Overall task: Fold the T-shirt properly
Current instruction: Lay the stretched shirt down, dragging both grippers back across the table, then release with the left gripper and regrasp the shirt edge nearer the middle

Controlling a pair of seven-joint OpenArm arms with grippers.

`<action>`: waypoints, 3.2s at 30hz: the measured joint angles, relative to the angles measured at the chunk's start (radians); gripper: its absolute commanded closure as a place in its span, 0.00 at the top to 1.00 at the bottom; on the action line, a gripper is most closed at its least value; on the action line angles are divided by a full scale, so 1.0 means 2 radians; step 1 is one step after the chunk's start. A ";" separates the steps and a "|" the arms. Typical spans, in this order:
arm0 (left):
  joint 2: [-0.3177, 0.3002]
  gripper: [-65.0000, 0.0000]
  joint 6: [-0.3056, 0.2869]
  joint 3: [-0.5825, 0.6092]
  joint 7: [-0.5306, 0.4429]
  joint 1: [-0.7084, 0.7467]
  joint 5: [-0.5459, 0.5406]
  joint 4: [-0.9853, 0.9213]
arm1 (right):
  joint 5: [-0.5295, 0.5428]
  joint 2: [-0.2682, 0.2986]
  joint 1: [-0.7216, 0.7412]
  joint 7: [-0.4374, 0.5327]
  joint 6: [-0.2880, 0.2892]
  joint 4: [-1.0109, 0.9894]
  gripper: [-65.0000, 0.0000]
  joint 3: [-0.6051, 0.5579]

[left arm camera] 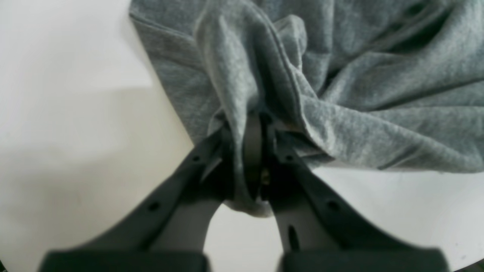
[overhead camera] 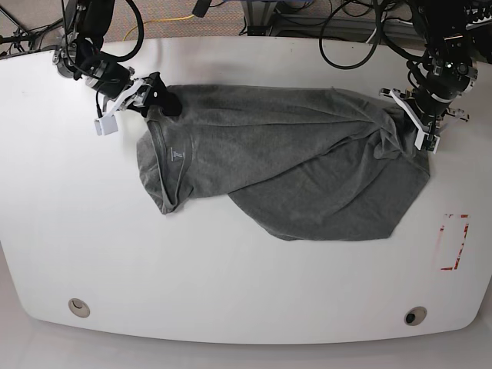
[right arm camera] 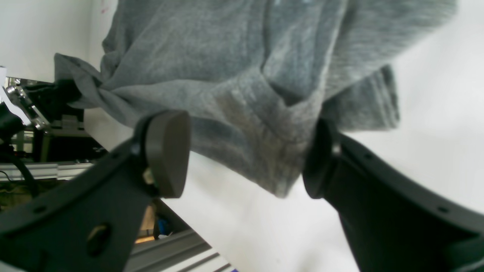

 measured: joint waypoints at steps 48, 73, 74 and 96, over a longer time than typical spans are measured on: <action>0.001 0.06 0.000 0.001 0.000 0.000 0.002 0.000 | -0.072 -0.018 0.044 0.002 0.002 0.003 0.00 -0.044; 0.048 0.54 -0.065 -0.230 0.075 -0.011 -0.149 0.003 | -0.079 -0.019 0.035 0.002 0.002 0.003 0.00 -0.044; 0.046 0.54 -0.065 -0.221 0.080 -0.016 -0.148 0.003 | -0.079 -0.019 0.035 0.002 0.002 0.003 0.00 -0.044; -0.022 0.54 -0.096 -0.129 0.084 -0.043 -0.277 0.004 | -0.079 -0.020 0.042 0.002 0.002 0.004 0.00 -0.044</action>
